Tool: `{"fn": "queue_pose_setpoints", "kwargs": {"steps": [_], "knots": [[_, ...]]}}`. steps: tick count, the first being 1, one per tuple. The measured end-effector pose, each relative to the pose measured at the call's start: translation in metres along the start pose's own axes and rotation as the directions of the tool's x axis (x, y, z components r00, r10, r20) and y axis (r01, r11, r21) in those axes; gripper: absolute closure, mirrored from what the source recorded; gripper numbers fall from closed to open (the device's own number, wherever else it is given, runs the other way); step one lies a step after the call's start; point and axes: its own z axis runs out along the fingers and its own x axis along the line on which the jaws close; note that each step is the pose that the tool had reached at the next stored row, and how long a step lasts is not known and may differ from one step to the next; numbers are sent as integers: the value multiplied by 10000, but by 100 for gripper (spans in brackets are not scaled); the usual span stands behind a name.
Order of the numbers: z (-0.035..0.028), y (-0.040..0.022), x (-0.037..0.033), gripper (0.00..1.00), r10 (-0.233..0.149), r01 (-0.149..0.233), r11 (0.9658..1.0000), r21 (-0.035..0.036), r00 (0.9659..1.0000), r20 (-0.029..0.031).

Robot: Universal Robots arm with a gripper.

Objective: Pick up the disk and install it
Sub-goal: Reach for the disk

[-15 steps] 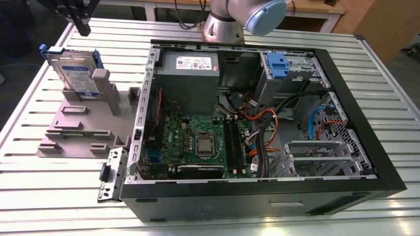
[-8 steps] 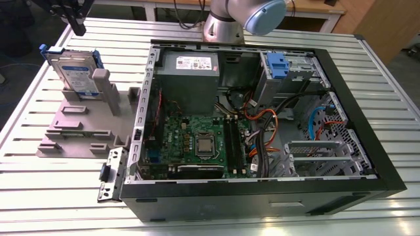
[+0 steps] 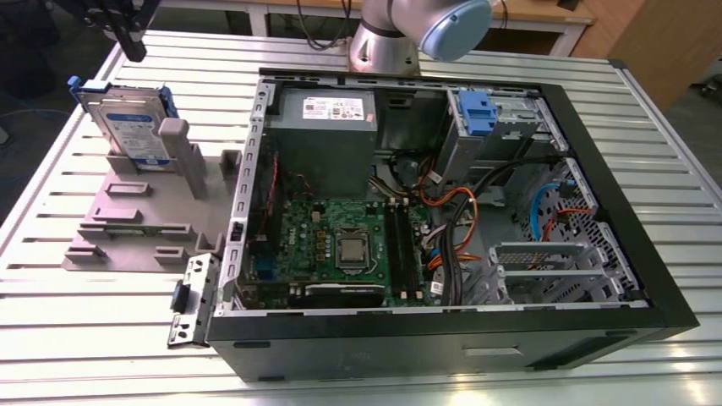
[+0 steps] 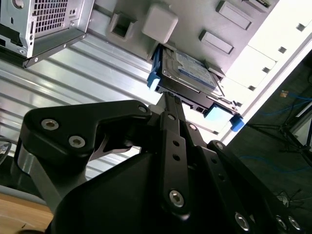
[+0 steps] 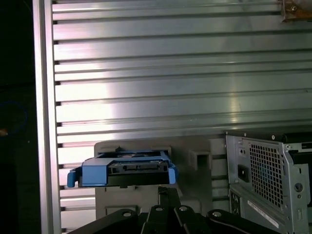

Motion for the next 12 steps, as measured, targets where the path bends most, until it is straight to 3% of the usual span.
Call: {"fn": "queue_pose_setpoints", "kwargs": {"steps": [12], "knots": [[-3,-19,241,89,-1,1,10000,0,10000,0]]}}
